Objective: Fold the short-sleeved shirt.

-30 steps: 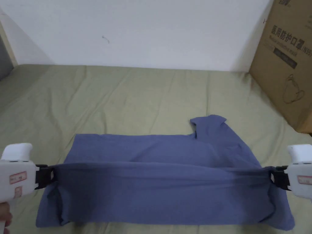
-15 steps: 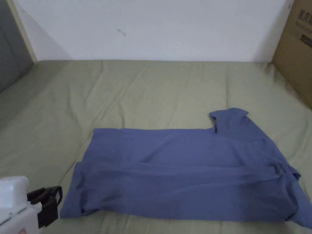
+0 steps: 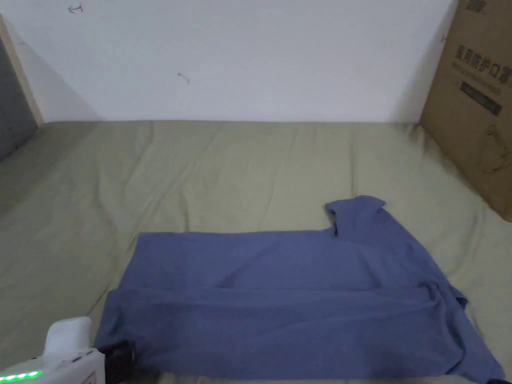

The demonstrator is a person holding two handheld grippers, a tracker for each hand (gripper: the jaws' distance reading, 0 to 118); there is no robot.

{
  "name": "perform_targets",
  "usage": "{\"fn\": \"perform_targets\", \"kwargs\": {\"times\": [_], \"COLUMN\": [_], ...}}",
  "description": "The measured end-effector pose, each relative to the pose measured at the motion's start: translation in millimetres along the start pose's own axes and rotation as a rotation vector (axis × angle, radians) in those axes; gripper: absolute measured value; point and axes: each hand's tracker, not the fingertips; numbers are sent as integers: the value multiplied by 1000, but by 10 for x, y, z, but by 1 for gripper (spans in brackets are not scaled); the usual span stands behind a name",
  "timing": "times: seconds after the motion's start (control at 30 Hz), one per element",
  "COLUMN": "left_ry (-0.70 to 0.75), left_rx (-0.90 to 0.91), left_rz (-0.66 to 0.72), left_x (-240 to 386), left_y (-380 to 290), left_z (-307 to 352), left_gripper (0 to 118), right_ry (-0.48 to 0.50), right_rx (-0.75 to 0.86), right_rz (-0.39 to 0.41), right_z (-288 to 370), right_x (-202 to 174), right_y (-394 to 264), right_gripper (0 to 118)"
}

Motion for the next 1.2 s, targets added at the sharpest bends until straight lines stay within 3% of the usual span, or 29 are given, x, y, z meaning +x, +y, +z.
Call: {"fn": "perform_targets", "kwargs": {"times": [0.03, 0.23, 0.33, 0.37, 0.4, 0.43, 0.5, 0.53, 0.6, 0.63, 0.73, 0.87, 0.97, 1.1, 1.13, 1.17, 1.2], "left_ry": [8, 6, 3, -6, -9, -8, -5, -4, -14, -17, -37, -67, -93, -152, -153, -146, -119], "left_rx": [-9, 62, 71, 71, 67, 64, 66, 65, 65, 64, 73, 88, 73, -77, -119, -142, -139], "left_rz": [-37, -99, -51, -33, -35, -38, -61, -70, -85, -86, -71, -81, -101, -90, -99, -112, -124], "left_x": [120, 232, 142, 120, 125, 119, 158, 179, 112, 114, 25, -32, -225, -405, -413, -408, -393], "left_y": [-33, -130, -107, -97, -85, -62, -45, -39, -21, -15, 6, 3, -138, -457, -543, -636, -714], "left_z": [26, 199, 278, 301, 313, 307, 337, 353, 327, 353, 497, 980, 1289, 1475, 1458, 1439, 1442], "left_gripper": [2, 4, 4, 4, 4, 4, 4, 4, 4, 4, 4, 4, 4, 4, 4, 16, 43], "right_ry": [-4, -45, -73, -86, -106, -120, -81, -26, -19, -18, 0, 36, 51, 60, 75, 74, 40], "right_rx": [-11, -104, -151, -176, -242, -285, -359, -303, -245, -253, -214, -183, -256, -443, -502, -544, -551], "right_rz": [-10, -39, -57, -78, -91, -97, -151, -190, -175, -175, -75, -53, 30, 91, 81, 54, 31], "right_z": [-51, -718, -1210, -1422, -1610, -1729, -1857, -1814, -1664, -1547, -1239, -545, -32, 255, 247, 198, 203], "right_x": [35, 477, 669, 748, 823, 878, 1000, 1023, 1006, 953, 902, 695, 513, 379, 384, 419, 423], "right_y": [1, -38, 2, -7, -30, -49, -125, -140, -113, -101, -22, 133, 107, -169, -251, -343, -407], "right_gripper": [0, 0, 13, 40, 76, 99, 94, 68, 9, 9, 9, 9, 9, 10, 16, 41, 72]}}
